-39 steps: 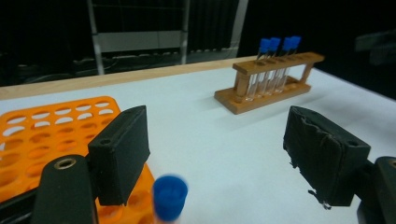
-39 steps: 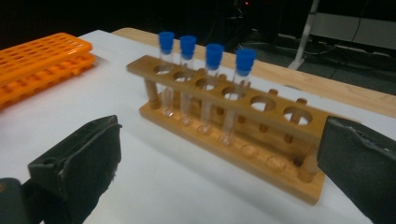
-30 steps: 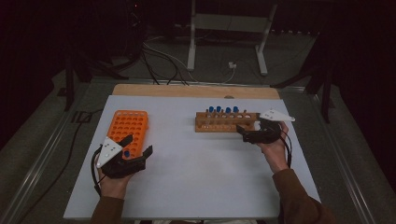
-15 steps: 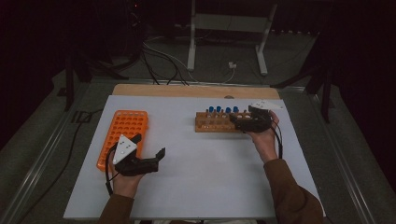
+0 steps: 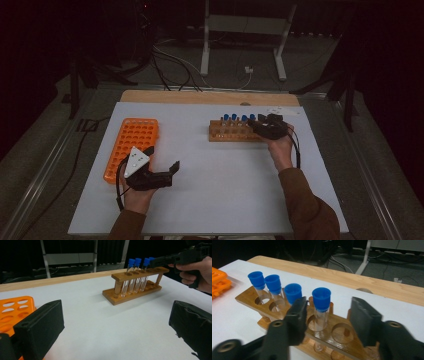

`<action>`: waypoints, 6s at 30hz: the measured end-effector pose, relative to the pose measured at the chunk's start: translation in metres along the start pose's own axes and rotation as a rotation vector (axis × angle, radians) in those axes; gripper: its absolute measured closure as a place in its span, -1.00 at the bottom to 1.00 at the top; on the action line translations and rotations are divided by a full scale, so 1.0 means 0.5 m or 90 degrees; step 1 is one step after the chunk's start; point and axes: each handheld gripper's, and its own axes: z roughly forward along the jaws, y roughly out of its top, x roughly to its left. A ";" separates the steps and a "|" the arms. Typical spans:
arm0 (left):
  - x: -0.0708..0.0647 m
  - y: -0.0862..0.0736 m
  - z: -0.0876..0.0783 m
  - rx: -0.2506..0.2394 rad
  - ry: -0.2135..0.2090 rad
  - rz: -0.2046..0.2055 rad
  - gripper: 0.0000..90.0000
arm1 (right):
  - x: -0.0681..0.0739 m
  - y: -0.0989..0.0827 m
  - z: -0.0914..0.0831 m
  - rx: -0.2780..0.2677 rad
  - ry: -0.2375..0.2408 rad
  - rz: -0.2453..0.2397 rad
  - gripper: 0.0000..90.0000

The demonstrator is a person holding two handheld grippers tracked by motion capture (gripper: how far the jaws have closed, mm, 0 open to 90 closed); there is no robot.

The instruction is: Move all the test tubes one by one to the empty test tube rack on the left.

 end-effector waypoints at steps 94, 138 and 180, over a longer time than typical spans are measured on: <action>-0.126 0.057 0.179 0.066 -0.105 0.065 -0.58 | 0.166 0.027 -0.098 -0.032 0.180 -0.060 0.69; -0.105 0.054 0.183 0.070 -0.103 0.040 0.73 | 0.223 0.015 -0.104 -0.019 0.234 -0.052 -0.84; 0.040 0.006 -0.058 0.041 -0.081 0.057 0.73 | 0.071 -0.054 -0.188 -0.060 0.109 -0.004 -1.00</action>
